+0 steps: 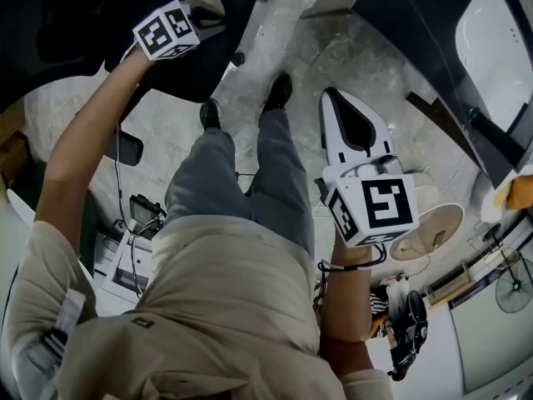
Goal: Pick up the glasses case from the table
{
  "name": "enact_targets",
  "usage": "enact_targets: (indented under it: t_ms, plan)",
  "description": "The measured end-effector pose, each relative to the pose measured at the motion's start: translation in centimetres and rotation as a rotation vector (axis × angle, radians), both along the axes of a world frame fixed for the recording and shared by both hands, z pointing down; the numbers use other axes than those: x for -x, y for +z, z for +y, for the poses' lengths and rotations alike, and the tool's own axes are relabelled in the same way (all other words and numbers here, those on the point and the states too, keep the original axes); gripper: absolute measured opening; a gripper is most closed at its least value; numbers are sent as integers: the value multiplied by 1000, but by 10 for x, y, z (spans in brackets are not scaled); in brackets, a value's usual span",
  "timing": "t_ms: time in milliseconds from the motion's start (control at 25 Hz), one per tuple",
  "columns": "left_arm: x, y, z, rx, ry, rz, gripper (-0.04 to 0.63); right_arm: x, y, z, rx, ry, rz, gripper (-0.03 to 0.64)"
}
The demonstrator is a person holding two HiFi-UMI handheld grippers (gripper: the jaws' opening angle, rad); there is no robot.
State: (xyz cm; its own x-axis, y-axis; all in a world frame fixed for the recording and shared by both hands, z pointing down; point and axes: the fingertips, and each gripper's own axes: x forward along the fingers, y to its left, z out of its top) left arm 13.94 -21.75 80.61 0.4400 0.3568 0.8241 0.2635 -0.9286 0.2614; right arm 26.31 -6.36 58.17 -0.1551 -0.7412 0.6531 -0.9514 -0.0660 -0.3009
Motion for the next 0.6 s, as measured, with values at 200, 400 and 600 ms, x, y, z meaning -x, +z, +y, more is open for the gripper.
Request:
enact_targets:
  t_ms: [200,400,600]
  plan:
    - [4,17,-1,-66,108,-33,93,-1,7,0,9,0,-7,25]
    - [9,38,1,-146,237,-72,148,-2,16,1,15,-4,-14,26]
    - [16,55,2,-210,323,-114,215,-1,23,1,24,-3,-26,25]
